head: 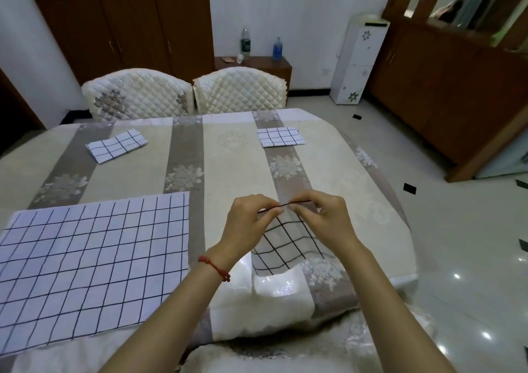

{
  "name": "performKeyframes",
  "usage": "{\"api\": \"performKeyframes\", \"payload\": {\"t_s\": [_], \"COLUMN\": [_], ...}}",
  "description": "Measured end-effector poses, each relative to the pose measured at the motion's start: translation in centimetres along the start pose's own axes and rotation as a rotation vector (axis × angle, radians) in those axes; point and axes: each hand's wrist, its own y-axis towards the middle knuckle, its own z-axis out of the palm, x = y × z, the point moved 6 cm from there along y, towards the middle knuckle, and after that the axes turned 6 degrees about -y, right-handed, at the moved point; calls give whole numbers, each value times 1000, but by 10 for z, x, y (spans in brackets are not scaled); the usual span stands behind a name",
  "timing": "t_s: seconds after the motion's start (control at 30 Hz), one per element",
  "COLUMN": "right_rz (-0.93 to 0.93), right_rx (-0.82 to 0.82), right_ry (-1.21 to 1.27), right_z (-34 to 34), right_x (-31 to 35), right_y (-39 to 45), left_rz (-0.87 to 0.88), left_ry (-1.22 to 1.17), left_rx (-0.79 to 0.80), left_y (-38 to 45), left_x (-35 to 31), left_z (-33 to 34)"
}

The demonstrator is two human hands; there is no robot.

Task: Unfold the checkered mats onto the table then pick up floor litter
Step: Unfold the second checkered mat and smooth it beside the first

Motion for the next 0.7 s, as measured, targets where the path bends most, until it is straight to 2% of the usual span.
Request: {"api": "performKeyframes", "payload": {"t_s": [0.1, 0.23, 0.3, 0.5, 0.6, 0.7], "right_rz": [128, 347, 397, 384, 375, 338], "right_rx": [79, 261, 282, 74, -75, -80], "right_ry": [63, 153, 197, 361, 412, 360], "right_z": [3, 0, -5, -23, -31, -33], "right_x": [-4, -38, -50, -47, -45, -41], "right_y": [-1, -15, -23, -7, 4, 11], "left_rz": [-61, -170, -217, -355, -418, -474], "left_ry": [-77, -91, -121, -252, -365, -423], "left_rx": [-13, -182, -266, -390, -364, -314], "left_y": [2, 10, 12, 5, -1, -5], "left_x": [-4, 3, 9, 22, 28, 31], "left_z": [-5, -29, -40, -41, -34, -27]}}
